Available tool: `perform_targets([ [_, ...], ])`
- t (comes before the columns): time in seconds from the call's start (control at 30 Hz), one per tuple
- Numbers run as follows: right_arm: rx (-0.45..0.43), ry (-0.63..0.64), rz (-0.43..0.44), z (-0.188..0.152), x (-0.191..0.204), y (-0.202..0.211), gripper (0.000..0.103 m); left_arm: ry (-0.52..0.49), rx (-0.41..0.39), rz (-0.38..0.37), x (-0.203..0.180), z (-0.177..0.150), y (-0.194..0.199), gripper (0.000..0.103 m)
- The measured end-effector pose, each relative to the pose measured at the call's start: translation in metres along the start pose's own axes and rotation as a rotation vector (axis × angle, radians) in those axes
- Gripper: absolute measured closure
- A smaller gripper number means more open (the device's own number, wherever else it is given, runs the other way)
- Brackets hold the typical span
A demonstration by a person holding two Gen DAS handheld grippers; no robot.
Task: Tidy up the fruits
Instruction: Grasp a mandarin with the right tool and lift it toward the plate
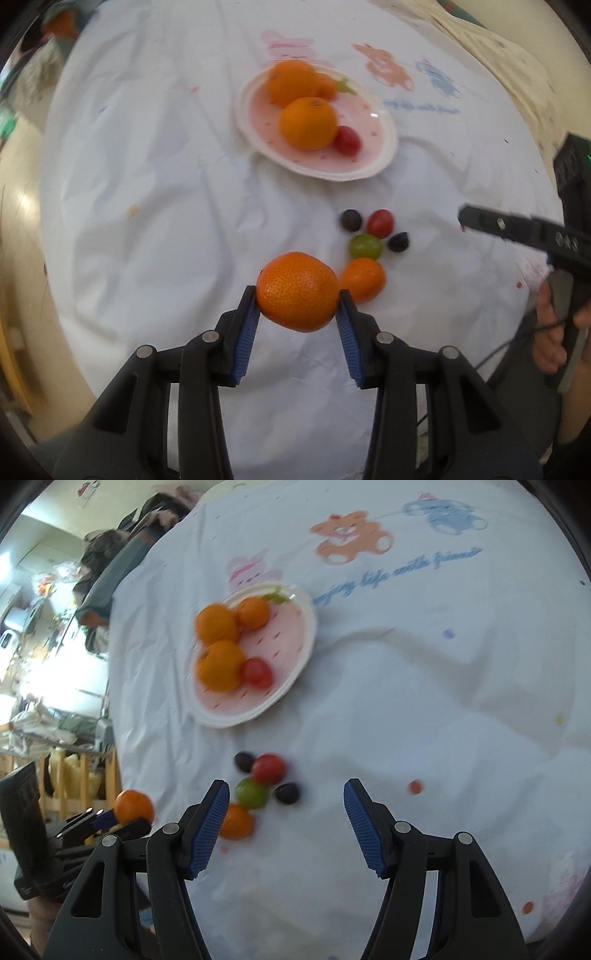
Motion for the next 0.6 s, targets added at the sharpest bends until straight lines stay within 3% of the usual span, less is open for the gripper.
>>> perform_targets([
  [0.27, 0.132, -0.018, 0.057, -0.030, 0.023, -0.035, 0.036, 0.115, -0.009, 0.037, 0.027, -0.002, -0.001, 0.065],
  [0.4, 0.160, -0.036, 0.068, -0.036, 0.034, -0.049, 0.036, 0.087, -0.040, 0.056, 0.023, 0.001, 0.004, 0.065],
  [0.57, 0.193, -0.065, 0.057, -0.044, 0.042, -0.067, 0.037, 0.105, -0.058, 0.025, 0.017, 0.004, 0.008, 0.065],
  [0.6, 0.196, -0.064, 0.049, -0.046, 0.044, -0.071, 0.041, 0.100, -0.068, 0.041, 0.016, 0.005, 0.009, 0.065],
])
Point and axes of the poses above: each gripper's, at about its wrist camera, not at the fingertips, and y roughly against the way its jaws point, x to its left, z to its top, the point moved 2 cm from there along -y, roughly the way its jaws point, and after that the axes turned 10 degrees about -x, right-handed, at the moved point
